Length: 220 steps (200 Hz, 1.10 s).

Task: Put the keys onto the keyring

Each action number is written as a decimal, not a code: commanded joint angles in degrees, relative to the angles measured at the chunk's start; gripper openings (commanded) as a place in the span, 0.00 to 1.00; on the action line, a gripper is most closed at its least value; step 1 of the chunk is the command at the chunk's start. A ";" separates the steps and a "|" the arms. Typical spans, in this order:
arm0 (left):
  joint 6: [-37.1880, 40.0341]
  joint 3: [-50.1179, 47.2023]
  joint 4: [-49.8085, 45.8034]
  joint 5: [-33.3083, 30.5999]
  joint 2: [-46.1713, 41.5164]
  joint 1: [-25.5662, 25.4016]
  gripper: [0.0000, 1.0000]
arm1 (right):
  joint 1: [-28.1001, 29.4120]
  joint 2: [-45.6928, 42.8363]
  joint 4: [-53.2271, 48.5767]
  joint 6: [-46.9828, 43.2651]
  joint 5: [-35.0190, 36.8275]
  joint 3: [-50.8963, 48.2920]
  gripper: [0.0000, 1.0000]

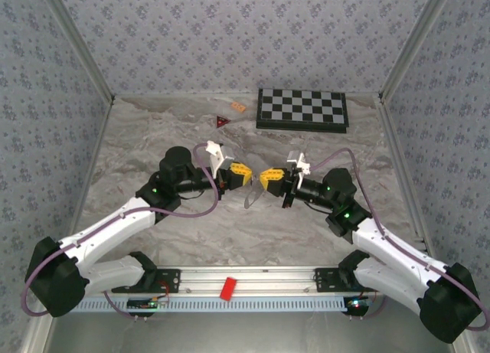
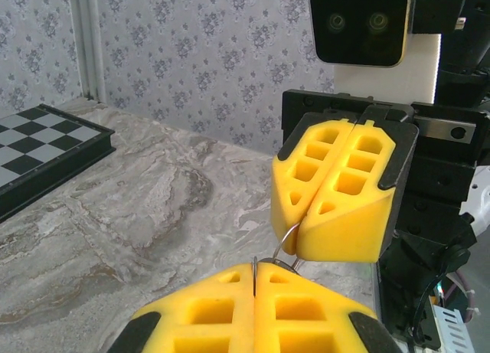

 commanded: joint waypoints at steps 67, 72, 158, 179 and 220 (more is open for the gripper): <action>-0.44 3.07 1.00 1.93 1.15 0.20 0.00 | 0.74 -0.49 2.49 -1.17 -0.30 -0.73 0.00; -0.42 3.00 1.03 1.95 1.13 0.17 0.00 | 0.75 -0.55 2.49 -1.26 -0.18 -0.81 0.00; -0.45 2.73 1.13 3.42 0.91 0.15 0.00 | 0.56 -1.89 3.12 -0.75 1.01 -1.74 0.00; -0.45 3.28 1.00 4.70 1.61 0.13 0.00 | 0.57 -1.65 3.48 -0.20 0.16 -1.56 0.00; -0.44 3.76 0.96 5.60 2.62 0.00 0.00 | 0.48 -2.49 3.54 -0.14 0.49 -1.95 0.00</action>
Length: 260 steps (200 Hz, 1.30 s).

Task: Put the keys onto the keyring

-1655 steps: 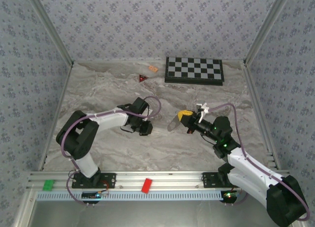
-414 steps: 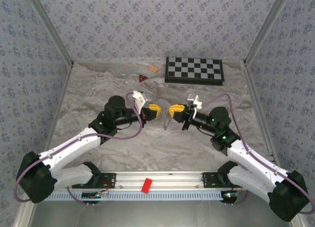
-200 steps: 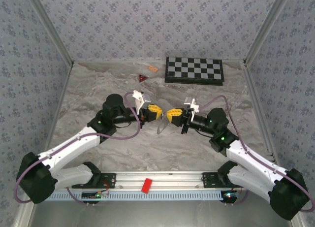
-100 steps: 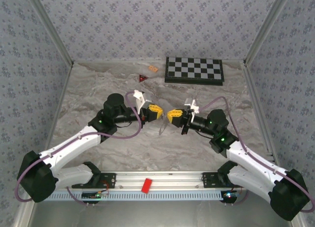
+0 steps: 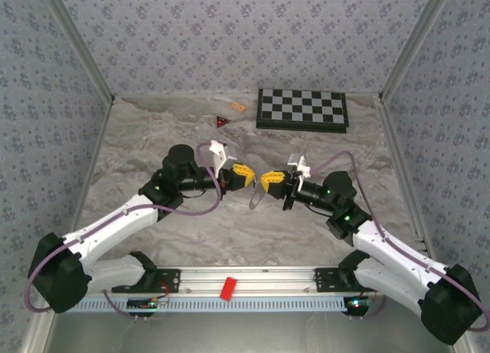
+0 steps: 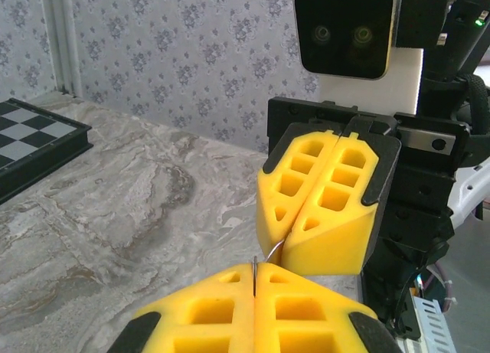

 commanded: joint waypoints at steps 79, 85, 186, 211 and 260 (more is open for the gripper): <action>0.55 2.23 0.80 1.90 -0.28 0.02 0.00 | -0.11 -1.76 3.29 0.57 0.17 -0.31 0.00; 0.67 2.10 0.76 1.76 -0.37 0.01 0.00 | -0.18 -1.80 3.31 0.57 0.27 -0.46 0.00; 0.63 1.84 1.44 0.43 -0.71 0.09 0.00 | -0.74 -1.74 3.83 1.05 0.76 -0.69 0.00; 0.59 2.11 1.32 0.94 -0.54 0.06 0.00 | -0.82 -1.63 4.04 1.16 0.65 -0.67 0.00; 0.55 2.71 1.05 2.61 0.48 0.03 0.00 | -0.90 -1.47 4.13 1.11 0.31 -0.61 0.00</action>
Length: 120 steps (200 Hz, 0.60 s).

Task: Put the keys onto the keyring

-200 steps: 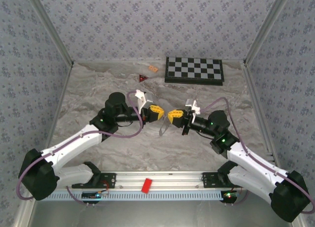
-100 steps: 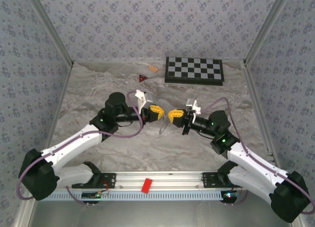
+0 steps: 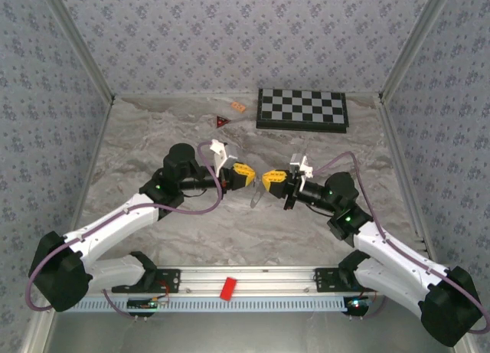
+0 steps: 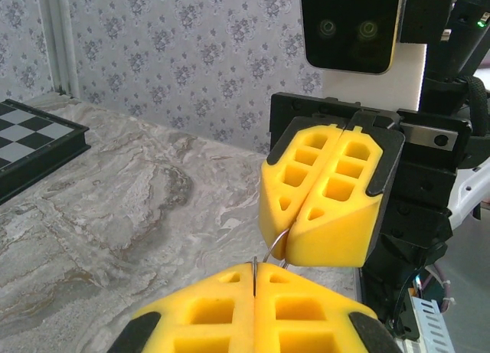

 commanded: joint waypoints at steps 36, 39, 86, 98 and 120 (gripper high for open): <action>0.74 2.79 0.32 3.35 0.81 -0.01 0.00 | -0.20 -0.64 2.76 0.77 -0.14 0.04 0.00; 0.74 2.80 0.30 3.45 0.84 -0.02 0.00 | -0.25 -0.65 2.74 0.77 -0.12 0.00 0.00; 1.23 3.13 -0.54 4.01 1.41 -0.26 0.00 | -0.24 -0.40 2.84 0.90 -0.29 0.08 0.00; 1.29 3.15 -0.71 4.00 1.54 -0.31 0.00 | -0.24 -0.38 2.93 0.84 -0.31 0.08 0.00; 1.64 3.04 -0.83 4.24 1.50 -0.36 0.00 | -0.25 -0.29 2.92 0.87 -0.34 0.07 0.00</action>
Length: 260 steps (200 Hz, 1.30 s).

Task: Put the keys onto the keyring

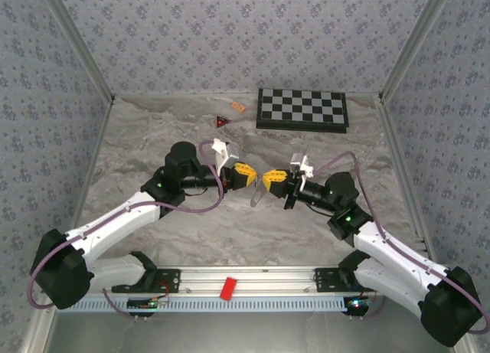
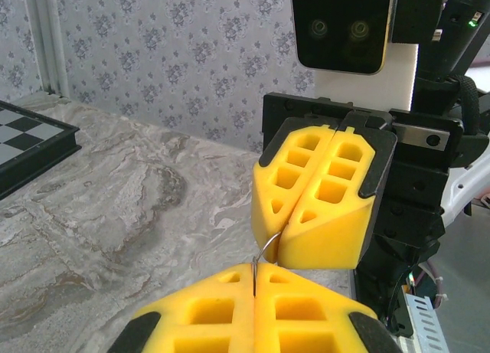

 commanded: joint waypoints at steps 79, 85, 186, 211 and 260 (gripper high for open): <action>3.69 2.05 -1.22 3.29 1.33 -1.27 0.00 | -0.06 -0.40 2.97 0.95 -0.40 0.12 0.00; 3.73 1.99 -1.13 3.13 1.36 -1.29 0.00 | -0.14 -0.41 2.94 0.98 -0.42 0.11 0.00; 4.93 1.85 -2.23 0.10 1.16 -2.14 0.03 | -1.01 -0.63 3.73 2.71 0.17 -0.30 0.00; 5.42 1.77 -2.36 -0.51 1.32 -2.48 0.14 | -1.72 -0.75 4.77 3.71 0.82 -0.80 0.00; 4.97 1.80 -3.31 -1.70 1.47 -2.62 0.41 | -2.88 -1.19 6.78 5.15 1.40 -1.89 0.00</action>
